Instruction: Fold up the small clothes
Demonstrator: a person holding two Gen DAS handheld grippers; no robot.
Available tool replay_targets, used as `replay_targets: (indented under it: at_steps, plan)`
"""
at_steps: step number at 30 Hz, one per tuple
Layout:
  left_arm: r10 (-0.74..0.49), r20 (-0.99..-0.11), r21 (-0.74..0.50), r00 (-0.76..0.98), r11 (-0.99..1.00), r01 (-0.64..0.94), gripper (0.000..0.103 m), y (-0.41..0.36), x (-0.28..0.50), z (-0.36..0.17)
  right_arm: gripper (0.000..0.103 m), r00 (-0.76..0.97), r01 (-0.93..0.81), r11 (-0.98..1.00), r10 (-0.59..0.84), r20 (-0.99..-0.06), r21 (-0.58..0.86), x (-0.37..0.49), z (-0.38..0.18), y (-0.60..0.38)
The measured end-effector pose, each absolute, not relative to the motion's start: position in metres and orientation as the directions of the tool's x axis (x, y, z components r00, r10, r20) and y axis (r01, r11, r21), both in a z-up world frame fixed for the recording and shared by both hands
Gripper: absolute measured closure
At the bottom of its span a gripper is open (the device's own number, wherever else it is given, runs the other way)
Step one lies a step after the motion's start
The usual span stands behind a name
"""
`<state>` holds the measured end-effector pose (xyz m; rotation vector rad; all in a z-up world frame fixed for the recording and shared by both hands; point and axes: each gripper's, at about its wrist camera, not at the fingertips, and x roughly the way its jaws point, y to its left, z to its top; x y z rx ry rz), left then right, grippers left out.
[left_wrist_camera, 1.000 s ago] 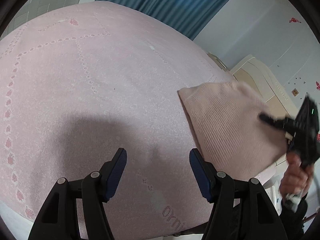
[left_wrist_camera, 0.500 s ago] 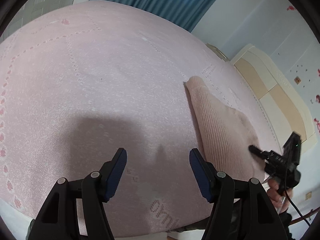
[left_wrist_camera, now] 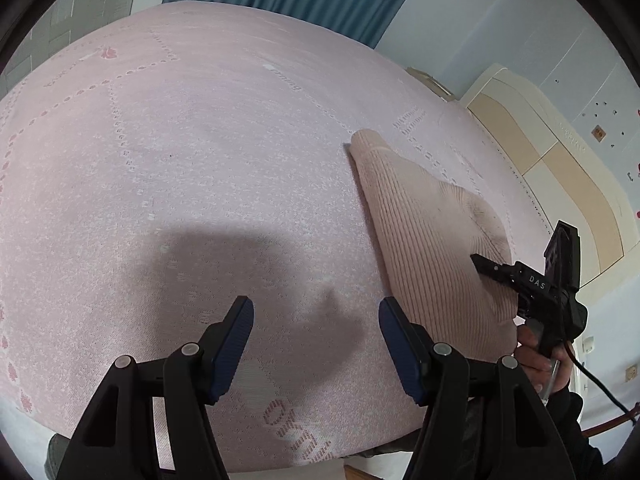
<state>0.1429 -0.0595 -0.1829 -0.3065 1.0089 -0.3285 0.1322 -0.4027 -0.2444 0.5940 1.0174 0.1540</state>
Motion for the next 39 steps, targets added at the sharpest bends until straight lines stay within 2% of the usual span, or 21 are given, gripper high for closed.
replay_targets:
  at_steps: [2,5,7,10,16,21,24,27,29,32,35,39]
  plan:
    - [-0.412,-0.769,-0.408,0.488,0.905,0.121,0.04,-0.063,0.146,-0.184,0.063,0.529,0.132,0.823,0.413,-0.742,0.552,0.132,-0.242,-0.404]
    - [-0.412,-0.771,-0.41,0.486,0.905,0.117,0.04,-0.056,0.142,-0.184,0.073,0.543,0.145,0.766,0.468,-0.697,0.627,0.128,-0.232,-0.413]
    - [-0.414,-0.768,-0.411,0.489,0.904,0.119,0.04,-0.052,0.14,-0.183,0.075,0.57,0.14,0.734,0.489,-0.66,0.665,0.127,-0.214,-0.412]
    - [-0.415,-0.762,-0.416,0.497,0.902,0.116,0.04,-0.039,0.134,-0.178,0.075,0.606,0.106,0.726,0.494,-0.624,0.679,0.132,-0.181,-0.393]
    - [-0.438,-0.738,-0.457,0.513,0.884,0.098,0.04,-0.019,0.132,-0.175,0.075,0.634,0.043,0.775,0.466,-0.617,0.63,0.157,-0.119,-0.333]
    - [-0.459,-0.716,-0.491,0.526,0.867,0.087,0.04,0.003,0.132,-0.174,0.076,0.646,0.024,0.776,0.468,-0.602,0.63,0.179,-0.093,-0.306]
    - [-0.448,-0.712,-0.485,0.541,0.871,0.083,0.04,0.015,0.135,-0.172,0.076,0.65,0.006,0.724,0.521,-0.553,0.69,0.198,-0.088,-0.295]
    - [-0.425,-0.707,-0.466,0.565,0.881,0.08,0.04,0.025,0.137,-0.17,0.076,0.656,-0.015,0.649,0.581,-0.483,0.761,0.219,-0.1,-0.29]
    - [-0.402,-0.703,-0.444,0.586,0.892,0.08,0.04,0.03,0.139,-0.169,0.075,0.654,0.01,0.631,0.582,-0.482,0.775,0.229,-0.123,-0.293]
    - [-0.343,-0.712,-0.386,0.612,0.92,0.067,0.04,0.035,0.144,-0.172,0.074,0.62,0.077,0.673,0.546,-0.564,0.736,0.241,-0.171,-0.3]
    - [-0.338,-0.724,-0.387,0.601,0.921,0.052,0.04,0.037,0.15,-0.18,0.071,0.56,0.149,0.785,0.434,-0.706,0.601,0.24,-0.221,-0.313]
    - [-0.326,-0.735,-0.368,0.595,0.928,0.055,0.04,0.033,0.159,-0.186,0.055,0.539,0.073,0.822,0.444,-0.716,0.565,0.229,-0.229,-0.336]
